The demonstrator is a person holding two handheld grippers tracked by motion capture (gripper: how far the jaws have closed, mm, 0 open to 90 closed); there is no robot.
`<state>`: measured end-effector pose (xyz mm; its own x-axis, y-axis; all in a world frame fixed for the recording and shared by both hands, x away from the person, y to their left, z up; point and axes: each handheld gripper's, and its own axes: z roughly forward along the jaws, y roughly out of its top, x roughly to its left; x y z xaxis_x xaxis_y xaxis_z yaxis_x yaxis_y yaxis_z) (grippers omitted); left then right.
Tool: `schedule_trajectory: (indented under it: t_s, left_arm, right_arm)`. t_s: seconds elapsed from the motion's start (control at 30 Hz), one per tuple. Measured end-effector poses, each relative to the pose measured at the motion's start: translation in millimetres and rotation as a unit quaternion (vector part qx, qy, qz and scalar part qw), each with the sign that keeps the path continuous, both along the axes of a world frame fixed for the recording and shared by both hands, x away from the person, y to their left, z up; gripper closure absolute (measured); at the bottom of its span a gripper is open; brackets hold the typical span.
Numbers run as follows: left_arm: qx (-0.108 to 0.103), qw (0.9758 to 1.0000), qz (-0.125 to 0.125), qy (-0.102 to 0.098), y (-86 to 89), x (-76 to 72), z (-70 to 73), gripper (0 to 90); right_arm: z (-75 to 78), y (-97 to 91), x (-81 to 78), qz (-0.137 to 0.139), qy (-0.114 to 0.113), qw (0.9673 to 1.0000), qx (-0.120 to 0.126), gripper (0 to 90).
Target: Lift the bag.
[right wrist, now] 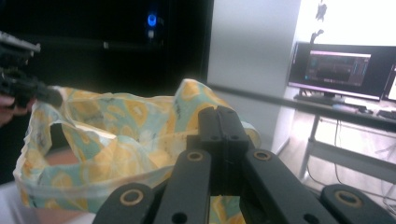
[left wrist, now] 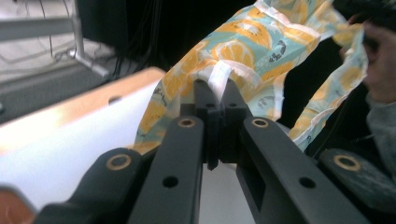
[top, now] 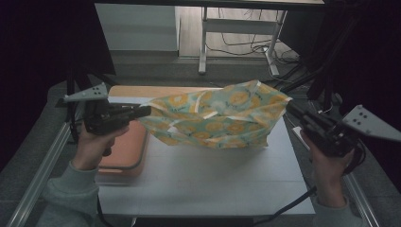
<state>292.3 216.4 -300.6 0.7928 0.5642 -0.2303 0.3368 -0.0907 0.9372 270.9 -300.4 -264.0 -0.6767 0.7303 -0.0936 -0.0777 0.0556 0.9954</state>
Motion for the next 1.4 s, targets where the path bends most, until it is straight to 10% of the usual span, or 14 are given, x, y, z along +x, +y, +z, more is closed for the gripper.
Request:
schedule_trajectory:
  t_s: [0.3,0.6,0.93,1.0,1.1,1.2,1.4]
  left_arm:
    - [0.004,0.9998,0.01,-0.016,-11.0,11.9,17.3,88.9]
    - [0.06,0.9954,0.011,0.074,-39.7,57.2,-49.3,88.7]
    - [0.117,0.9849,0.017,0.127,-63.8,82.8,-112.3,78.0]
    - [0.129,0.9832,0.035,0.125,-63.8,81.5,-113.7,46.3]
    - [0.117,0.9873,0.05,0.095,-49.3,67.8,-107.4,12.4]
    - [0.105,0.9897,0.057,0.08,-25.1,48.4,-102.9,9.6]
    - [0.123,0.9866,0.057,0.091,-7.7,12.5,-123.4,12.7]
  right_arm:
    - [11.3,0.9,33.9,-0.024,0.015,0.9996,0.001,90.0]
    - [-45.0,11.6,83.9,-0.047,0.118,0.9902,-0.058,90.0]
    - [-134.6,33.6,129.4,-0.044,0.22,0.9688,-0.105,90.0]
    - [-143.2,35.1,133.3,-0.038,0.232,0.966,-0.107,87.9]
    - [-142.9,33.9,129.6,-0.031,0.226,0.9686,-0.098,57.5]
    - [-135.5,24.2,115.2,-0.004,0.212,0.9736,-0.085,48.2]
    - [-140.4,12.5,82.5,0.043,0.198,0.9746,-0.095,40.6]
